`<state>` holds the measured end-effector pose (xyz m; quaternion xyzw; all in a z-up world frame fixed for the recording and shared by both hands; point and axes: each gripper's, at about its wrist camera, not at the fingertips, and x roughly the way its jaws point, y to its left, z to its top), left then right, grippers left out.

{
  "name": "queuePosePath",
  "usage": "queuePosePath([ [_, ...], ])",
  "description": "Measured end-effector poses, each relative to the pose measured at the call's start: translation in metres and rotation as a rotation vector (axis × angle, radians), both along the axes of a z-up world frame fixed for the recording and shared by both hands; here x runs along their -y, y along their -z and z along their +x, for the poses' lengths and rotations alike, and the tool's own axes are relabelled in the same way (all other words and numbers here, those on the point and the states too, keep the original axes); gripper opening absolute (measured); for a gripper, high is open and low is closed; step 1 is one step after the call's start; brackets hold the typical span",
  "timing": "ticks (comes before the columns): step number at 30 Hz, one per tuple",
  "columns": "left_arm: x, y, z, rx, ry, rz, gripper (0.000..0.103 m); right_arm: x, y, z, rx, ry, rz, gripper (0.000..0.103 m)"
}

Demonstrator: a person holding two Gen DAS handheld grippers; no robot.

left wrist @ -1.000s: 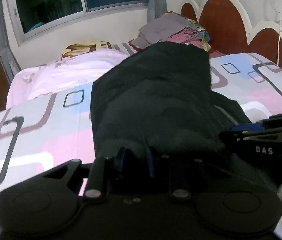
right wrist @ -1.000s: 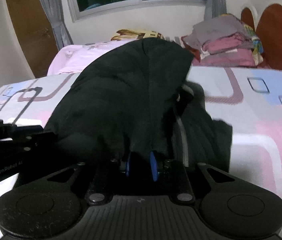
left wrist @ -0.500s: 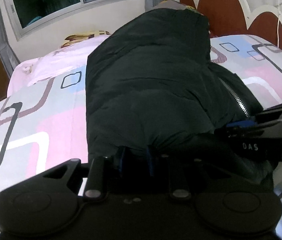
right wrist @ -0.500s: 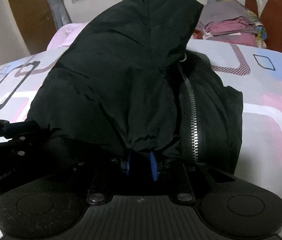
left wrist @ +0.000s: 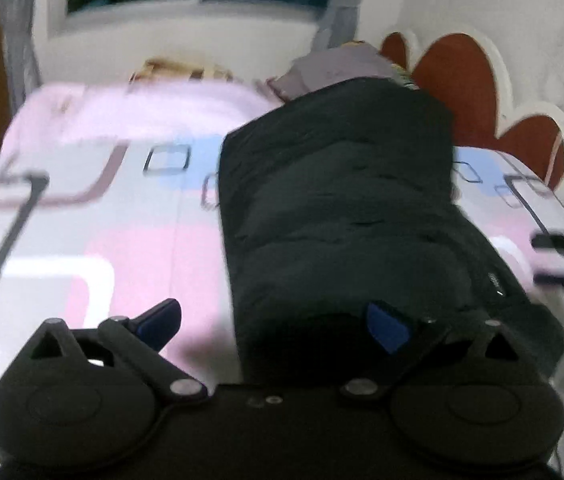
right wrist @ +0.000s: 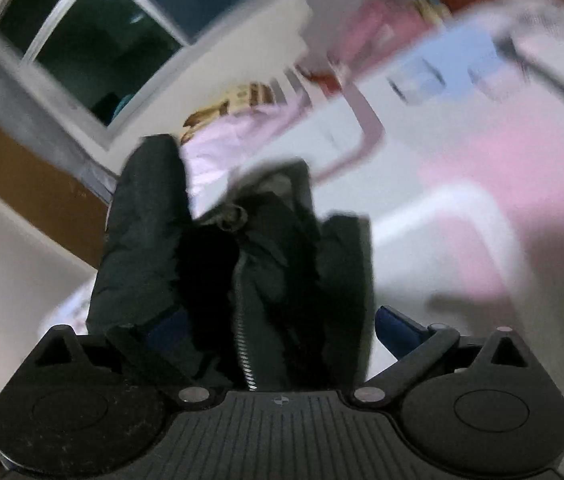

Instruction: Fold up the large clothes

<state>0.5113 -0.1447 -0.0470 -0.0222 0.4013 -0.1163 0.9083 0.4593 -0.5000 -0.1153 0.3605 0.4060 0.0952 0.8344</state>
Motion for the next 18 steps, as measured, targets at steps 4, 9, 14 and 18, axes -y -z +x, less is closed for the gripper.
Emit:
queuePosePath([
  [4,-0.019,0.015,0.019,-0.061,-0.018,-0.146,0.103,0.007,0.028,0.008,-0.069,-0.015,0.071,0.100],
  [9,-0.032,0.030,0.041,-0.107,-0.007,-0.274,0.103,0.000,0.047,0.017,-0.074,-0.065,0.154,0.089],
  [14,-0.018,0.046,0.054,-0.170,0.047,-0.368,0.103,-0.066,0.043,0.044,-0.043,-0.195,0.076,0.093],
  [18,-0.011,0.043,0.059,-0.167,0.066,-0.338,0.103,-0.065,0.043,0.050,-0.056,-0.231,0.103,0.093],
])
